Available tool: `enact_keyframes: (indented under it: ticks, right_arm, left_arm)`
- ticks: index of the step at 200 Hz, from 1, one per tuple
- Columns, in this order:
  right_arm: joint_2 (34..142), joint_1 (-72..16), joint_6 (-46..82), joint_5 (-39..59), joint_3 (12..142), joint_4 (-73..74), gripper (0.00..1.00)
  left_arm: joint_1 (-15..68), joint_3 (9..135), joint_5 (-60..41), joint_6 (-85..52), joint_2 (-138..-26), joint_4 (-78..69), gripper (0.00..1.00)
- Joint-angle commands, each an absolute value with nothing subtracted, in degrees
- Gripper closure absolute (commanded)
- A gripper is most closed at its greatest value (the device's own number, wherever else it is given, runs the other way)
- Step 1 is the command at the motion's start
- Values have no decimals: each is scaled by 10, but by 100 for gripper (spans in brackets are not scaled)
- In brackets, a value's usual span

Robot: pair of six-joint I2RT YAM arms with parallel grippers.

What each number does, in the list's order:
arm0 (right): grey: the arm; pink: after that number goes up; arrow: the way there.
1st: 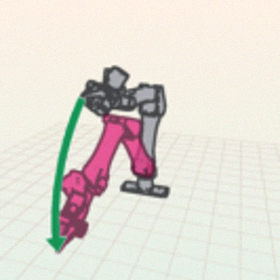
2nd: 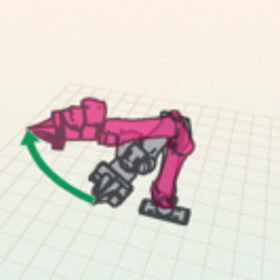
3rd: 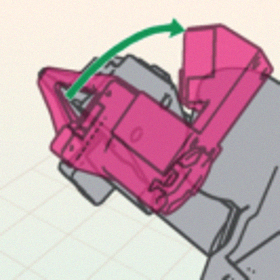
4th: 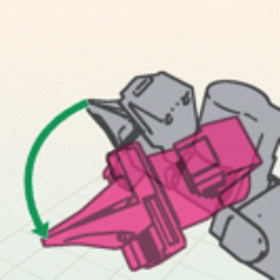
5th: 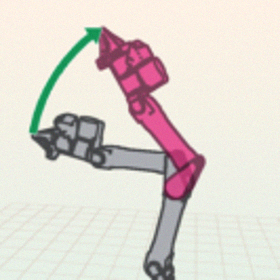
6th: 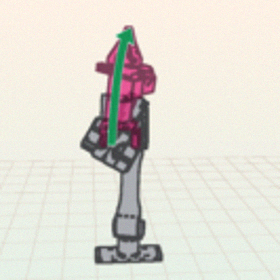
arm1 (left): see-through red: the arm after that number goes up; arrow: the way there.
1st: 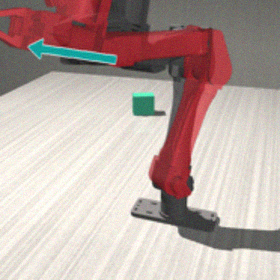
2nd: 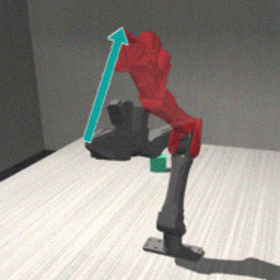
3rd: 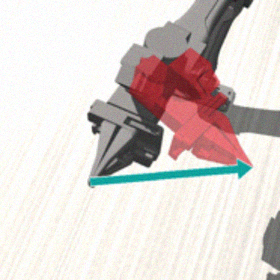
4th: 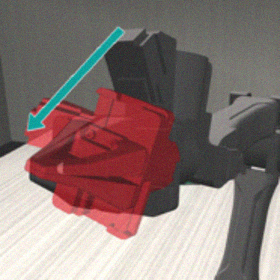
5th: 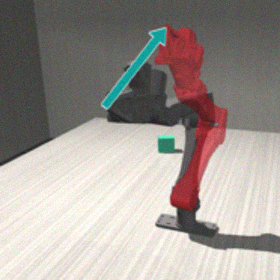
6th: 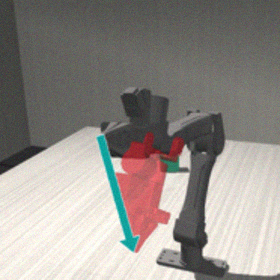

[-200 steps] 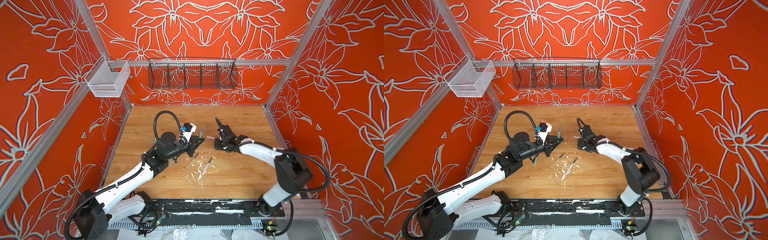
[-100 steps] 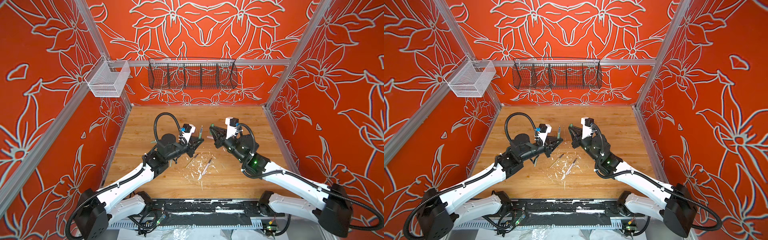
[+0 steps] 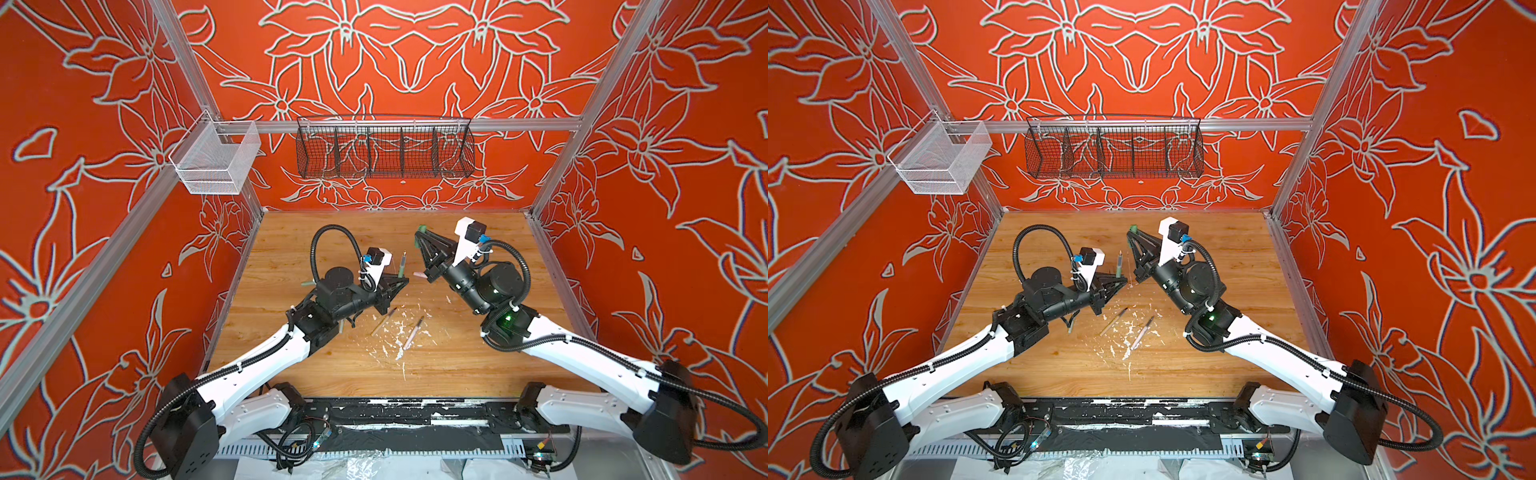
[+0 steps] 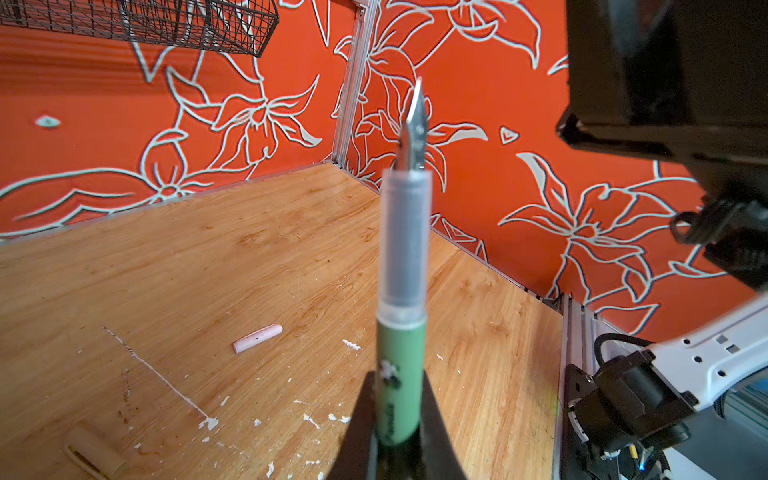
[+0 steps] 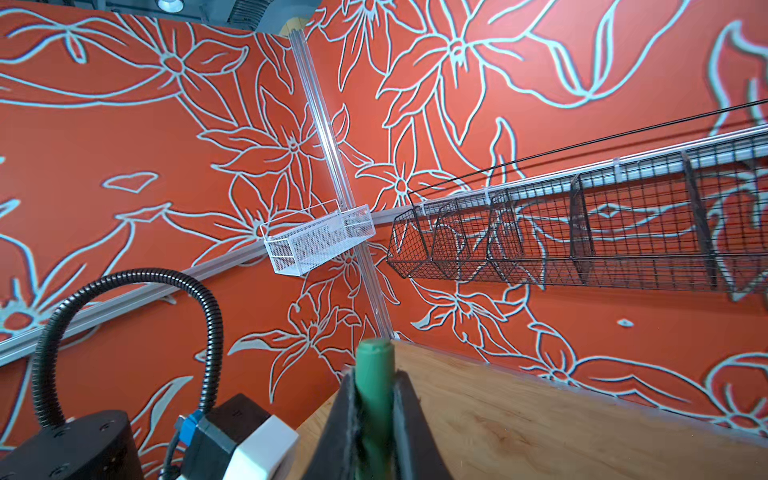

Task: Insert the pens into the pen caps
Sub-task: 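Carry the cap with the right gripper over the pen tip in the left gripper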

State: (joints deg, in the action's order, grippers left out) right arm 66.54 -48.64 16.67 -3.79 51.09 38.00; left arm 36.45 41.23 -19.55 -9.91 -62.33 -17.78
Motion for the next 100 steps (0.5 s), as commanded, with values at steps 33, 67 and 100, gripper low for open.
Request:
enact_keyframes:
  ticks: [33, 67, 100]
  right_arm:
    - [698, -490, 171, -10, 537, 394, 100]
    - [699, -490, 179, -11, 532, 388, 100]
    - [697, -490, 185, -16, 523, 383, 100]
  left_arm:
    - [369, 417, -204, -98, -620, -195, 100]
    - [369, 418, -204, -98, -620, -196, 100]
    - [369, 417, -202, -98, -617, -197, 100]
